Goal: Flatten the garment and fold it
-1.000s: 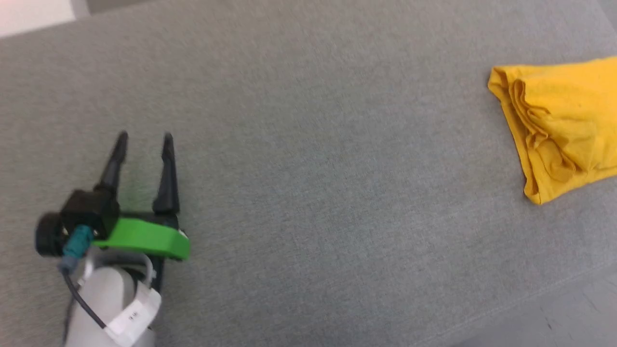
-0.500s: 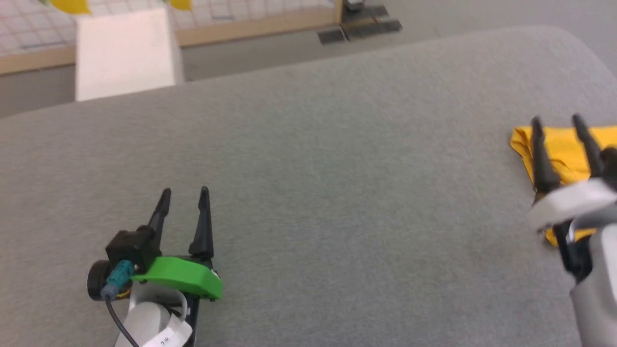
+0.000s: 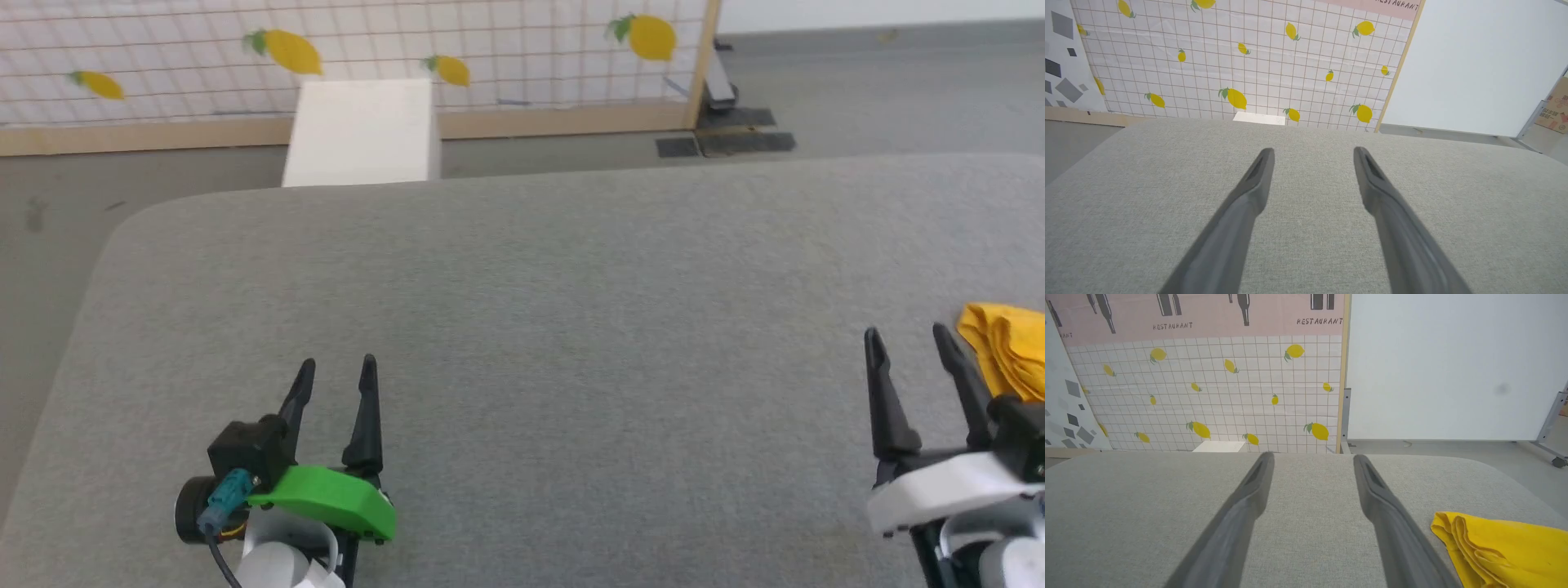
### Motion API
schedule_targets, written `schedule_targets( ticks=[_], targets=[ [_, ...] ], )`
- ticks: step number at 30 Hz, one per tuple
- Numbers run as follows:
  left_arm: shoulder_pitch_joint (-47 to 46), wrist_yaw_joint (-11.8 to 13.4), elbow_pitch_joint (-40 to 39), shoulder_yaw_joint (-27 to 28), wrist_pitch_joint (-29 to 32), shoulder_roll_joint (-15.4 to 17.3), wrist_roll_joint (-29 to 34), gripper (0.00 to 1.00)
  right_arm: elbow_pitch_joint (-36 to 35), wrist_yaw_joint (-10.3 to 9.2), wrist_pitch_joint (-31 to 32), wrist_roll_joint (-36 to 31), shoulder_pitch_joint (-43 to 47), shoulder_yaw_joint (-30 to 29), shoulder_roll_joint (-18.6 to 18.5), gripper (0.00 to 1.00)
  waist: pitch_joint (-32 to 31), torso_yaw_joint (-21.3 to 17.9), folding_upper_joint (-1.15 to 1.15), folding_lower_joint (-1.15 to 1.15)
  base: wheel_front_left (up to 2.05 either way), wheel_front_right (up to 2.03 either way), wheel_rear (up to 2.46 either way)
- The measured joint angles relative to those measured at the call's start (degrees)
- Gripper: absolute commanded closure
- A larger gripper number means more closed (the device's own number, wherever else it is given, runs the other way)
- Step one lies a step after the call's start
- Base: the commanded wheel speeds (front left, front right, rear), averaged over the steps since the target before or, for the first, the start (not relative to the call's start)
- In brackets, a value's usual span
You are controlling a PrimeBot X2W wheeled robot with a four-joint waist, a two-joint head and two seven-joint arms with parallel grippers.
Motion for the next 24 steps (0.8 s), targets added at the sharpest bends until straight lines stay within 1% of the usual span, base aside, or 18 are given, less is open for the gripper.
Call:
schedule_targets(
  ticks=[5, 10, 18, 24],
  targets=[
    [0.9, 0.5, 0.3, -0.3, 0.0, -0.1, -0.4, 0.00, -1.2, 0.00, 0.0, -1.3, 3.0, -0.6, 2.3, 0.00, -1.5, 2.2, 0.00, 0.00, 0.00, 0.00, 0.00],
    [1.6, 0.6, 0.4, -0.3, 0.0, -0.2, -0.9, 0.00, -2.2, 0.00, 0.1, -1.9, 4.6, -1.0, 3.9, 0.00, -2.5, 3.2, 0.00, 0.00, 0.00, 0.00, 0.00],
    [1.8, 1.0, 0.5, -0.3, 0.0, -0.2, -1.5, 0.00, -3.4, 0.00, 0.5, -1.9, 5.9, -1.6, 5.0, 0.00, -2.7, 3.1, 0.00, 0.00, 0.00, 0.00, 0.00],
    [2.1, 1.2, 0.6, -0.4, 0.0, -0.2, -1.5, 0.00, -3.7, 0.00, 0.6, -1.6, 6.3, -1.9, 5.1, 0.00, -2.6, 2.9, 0.00, 0.00, 0.00, 0.00, 0.00]
  ],
)
